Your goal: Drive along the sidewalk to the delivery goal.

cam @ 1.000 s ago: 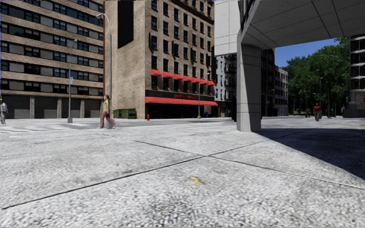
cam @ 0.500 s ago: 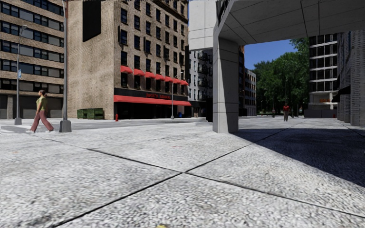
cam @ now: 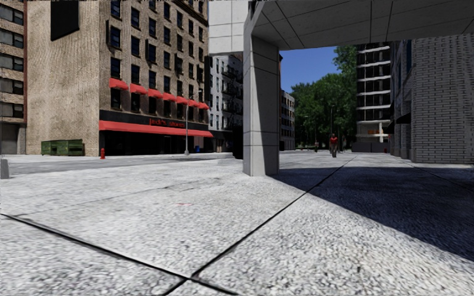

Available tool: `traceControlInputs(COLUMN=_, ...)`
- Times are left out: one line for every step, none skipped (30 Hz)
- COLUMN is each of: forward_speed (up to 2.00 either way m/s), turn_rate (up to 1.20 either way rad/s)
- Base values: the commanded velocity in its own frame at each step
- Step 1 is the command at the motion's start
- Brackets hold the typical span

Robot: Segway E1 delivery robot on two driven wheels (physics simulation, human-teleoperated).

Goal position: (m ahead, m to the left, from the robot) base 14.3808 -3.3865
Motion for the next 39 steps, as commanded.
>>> traceControlInputs(forward_speed=2.00, turn_rate=-0.41)
traceControlInputs(forward_speed=2.00, turn_rate=-0.41)
traceControlInputs(forward_speed=2.00, turn_rate=-0.41)
traceControlInputs(forward_speed=2.00, turn_rate=-0.41)
traceControlInputs(forward_speed=2.00, turn_rate=-0.41)
traceControlInputs(forward_speed=2.00, turn_rate=-0.41)
traceControlInputs(forward_speed=2.00, turn_rate=-0.41)
traceControlInputs(forward_speed=2.00, turn_rate=-0.41)
traceControlInputs(forward_speed=2.00, turn_rate=-0.41)
traceControlInputs(forward_speed=2.00, turn_rate=-0.41)
traceControlInputs(forward_speed=2.00, turn_rate=-0.41)
traceControlInputs(forward_speed=2.00, turn_rate=-0.41)
traceControlInputs(forward_speed=2.00, turn_rate=-0.41)
traceControlInputs(forward_speed=2.00, turn_rate=-0.41)
traceControlInputs(forward_speed=2.00, turn_rate=-0.41)
traceControlInputs(forward_speed=2.00, turn_rate=-0.41)
traceControlInputs(forward_speed=2.00, turn_rate=-0.41)
traceControlInputs(forward_speed=2.00, turn_rate=-0.41)
traceControlInputs(forward_speed=2.00, turn_rate=-0.41)
traceControlInputs(forward_speed=2.00, turn_rate=-0.41)
traceControlInputs(forward_speed=2.00, turn_rate=-0.41)
traceControlInputs(forward_speed=2.00, turn_rate=-0.41)
traceControlInputs(forward_speed=2.00, turn_rate=-0.41)
traceControlInputs(forward_speed=2.00, turn_rate=-0.41)
traceControlInputs(forward_speed=2.00, turn_rate=-0.41)
traceControlInputs(forward_speed=2.00, turn_rate=-0.41)
traceControlInputs(forward_speed=2.00, turn_rate=-0.41)
traceControlInputs(forward_speed=2.00, turn_rate=-0.41)
traceControlInputs(forward_speed=2.00, turn_rate=-0.41)
traceControlInputs(forward_speed=2.00, turn_rate=-0.40)
traceControlInputs(forward_speed=2.00, turn_rate=-0.37)
traceControlInputs(forward_speed=2.00, turn_rate=-0.37)
traceControlInputs(forward_speed=2.00, turn_rate=0.00)
traceControlInputs(forward_speed=2.00, turn_rate=0.00)
traceControlInputs(forward_speed=2.00, turn_rate=0.00)
traceControlInputs(forward_speed=2.00, turn_rate=0.00)
traceControlInputs(forward_speed=2.00, turn_rate=0.00)
traceControlInputs(forward_speed=2.00, turn_rate=0.00)
traceControlInputs(forward_speed=2.00, turn_rate=0.00)
